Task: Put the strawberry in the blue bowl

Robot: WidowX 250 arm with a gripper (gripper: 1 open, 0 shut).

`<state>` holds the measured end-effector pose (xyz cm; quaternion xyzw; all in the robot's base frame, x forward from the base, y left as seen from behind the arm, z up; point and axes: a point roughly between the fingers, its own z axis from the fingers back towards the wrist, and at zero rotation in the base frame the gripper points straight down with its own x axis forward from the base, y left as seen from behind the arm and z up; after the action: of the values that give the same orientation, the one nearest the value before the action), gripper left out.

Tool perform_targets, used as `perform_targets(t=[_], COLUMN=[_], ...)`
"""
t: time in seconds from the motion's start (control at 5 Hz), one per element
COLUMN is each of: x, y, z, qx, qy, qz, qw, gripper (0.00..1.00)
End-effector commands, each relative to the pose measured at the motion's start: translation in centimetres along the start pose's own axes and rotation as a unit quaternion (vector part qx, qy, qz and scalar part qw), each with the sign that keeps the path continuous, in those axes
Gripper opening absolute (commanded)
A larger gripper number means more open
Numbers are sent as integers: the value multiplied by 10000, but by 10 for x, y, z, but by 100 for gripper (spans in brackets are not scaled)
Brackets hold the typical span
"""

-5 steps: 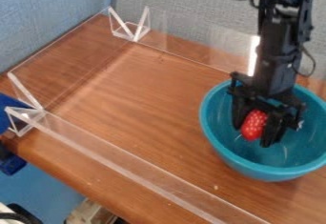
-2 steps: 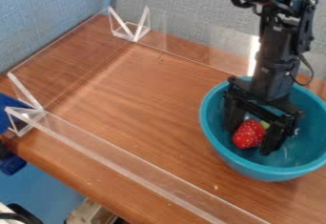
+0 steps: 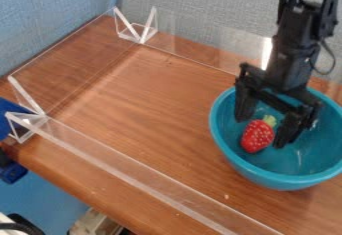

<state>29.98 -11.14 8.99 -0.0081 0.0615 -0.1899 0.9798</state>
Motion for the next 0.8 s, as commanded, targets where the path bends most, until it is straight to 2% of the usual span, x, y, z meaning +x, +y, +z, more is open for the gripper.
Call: perform_targets(t=[0.0, 0.2, 0.4, 0.6], x=[-6, -23, -38, -44], y=[-2, -2, -1, -1], z=[57, 87, 92, 85], qx=[241, 380, 328, 257], qy=[-689, -991, -1041, -1011], qz=[116, 285, 567, 656], qw=[9973, 9939, 9924, 9924], gripper=[100, 100, 100, 100])
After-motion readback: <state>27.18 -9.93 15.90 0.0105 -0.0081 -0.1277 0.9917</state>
